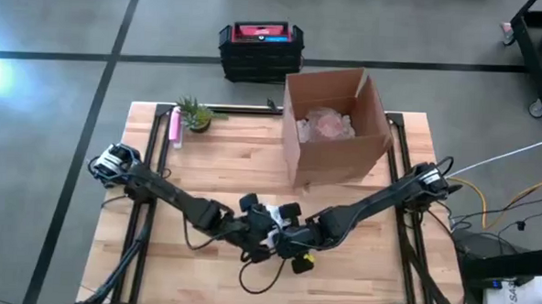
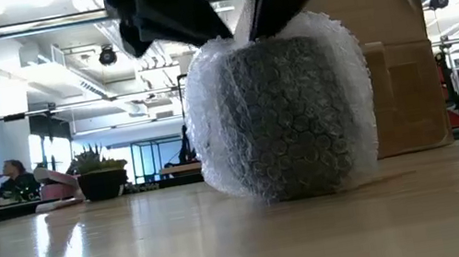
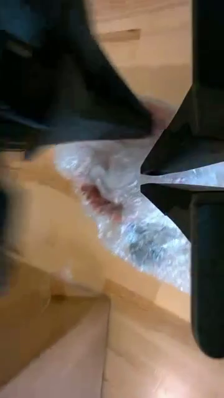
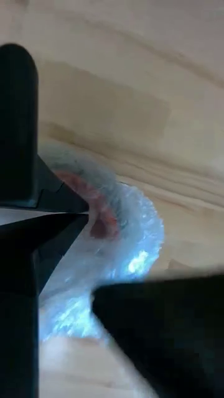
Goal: Wrap mug
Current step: Wrap the black mug with transparent bubble wrap
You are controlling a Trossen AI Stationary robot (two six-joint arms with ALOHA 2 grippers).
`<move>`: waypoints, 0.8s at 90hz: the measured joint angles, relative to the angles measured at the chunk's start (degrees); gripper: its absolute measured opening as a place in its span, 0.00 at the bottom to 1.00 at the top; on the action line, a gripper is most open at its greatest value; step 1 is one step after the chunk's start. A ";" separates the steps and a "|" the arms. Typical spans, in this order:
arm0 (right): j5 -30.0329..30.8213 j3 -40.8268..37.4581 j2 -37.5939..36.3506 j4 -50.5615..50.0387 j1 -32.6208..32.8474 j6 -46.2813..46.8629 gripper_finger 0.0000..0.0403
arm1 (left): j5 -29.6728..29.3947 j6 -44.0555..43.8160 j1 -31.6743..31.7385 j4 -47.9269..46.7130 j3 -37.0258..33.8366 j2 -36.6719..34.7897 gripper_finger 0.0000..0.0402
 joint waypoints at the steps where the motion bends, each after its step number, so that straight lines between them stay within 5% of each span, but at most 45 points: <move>1: 0.01 0.40 -0.09 -0.63 0.00 0.30 0.00 | 0.01 -0.07 -0.03 0.08 -0.10 0.01 0.05; 15: 1.73 4.37 -1.98 -9.21 -0.28 3.96 0.00 | -1.98 -0.28 -0.98 0.46 0.16 -0.84 0.05; 29: 9.27 3.38 -2.27 -5.83 -1.34 4.65 0.00 | -1.96 1.02 -1.93 0.82 0.94 -2.14 0.05; 72: -1.45 -5.20 7.48 4.81 -4.52 7.24 0.00 | -1.91 0.68 -3.10 -5.25 0.62 -5.16 0.05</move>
